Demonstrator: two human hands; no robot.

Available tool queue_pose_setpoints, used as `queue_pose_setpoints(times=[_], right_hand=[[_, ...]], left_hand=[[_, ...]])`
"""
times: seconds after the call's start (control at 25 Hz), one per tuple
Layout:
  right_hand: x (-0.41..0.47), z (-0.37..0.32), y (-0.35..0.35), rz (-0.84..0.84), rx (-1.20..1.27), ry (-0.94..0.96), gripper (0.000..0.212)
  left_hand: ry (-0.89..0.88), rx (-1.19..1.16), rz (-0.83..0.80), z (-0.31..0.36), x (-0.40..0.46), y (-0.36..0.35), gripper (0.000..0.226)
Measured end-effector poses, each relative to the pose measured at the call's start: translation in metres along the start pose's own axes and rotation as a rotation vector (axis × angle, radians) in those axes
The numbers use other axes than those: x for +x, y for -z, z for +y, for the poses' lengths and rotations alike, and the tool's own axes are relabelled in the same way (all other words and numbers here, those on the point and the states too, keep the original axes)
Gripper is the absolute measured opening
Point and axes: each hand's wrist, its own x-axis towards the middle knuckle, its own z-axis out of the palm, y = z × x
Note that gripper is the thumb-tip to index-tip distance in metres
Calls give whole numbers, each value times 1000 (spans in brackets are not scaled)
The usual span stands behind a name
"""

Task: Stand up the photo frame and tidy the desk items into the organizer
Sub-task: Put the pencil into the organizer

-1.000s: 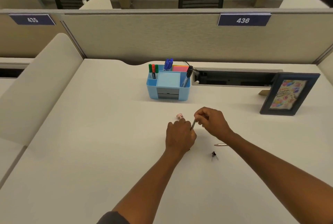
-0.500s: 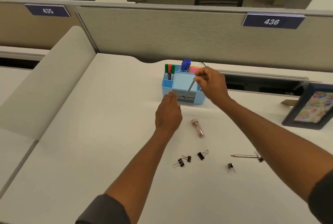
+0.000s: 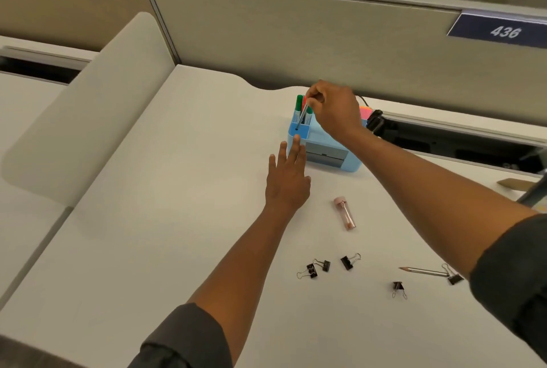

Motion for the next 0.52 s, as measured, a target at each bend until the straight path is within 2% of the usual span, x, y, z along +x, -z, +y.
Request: queue_pose_setpoints(times=[0.28,0.52], right_hand=[[-5,14,-42,-103,-79,-58,11],[0,10,-56,-124,-125,-50,14]], left_hand=[[22,-40,23,-1,4,-2,76],[36,-128,40,1,3,-1,74]])
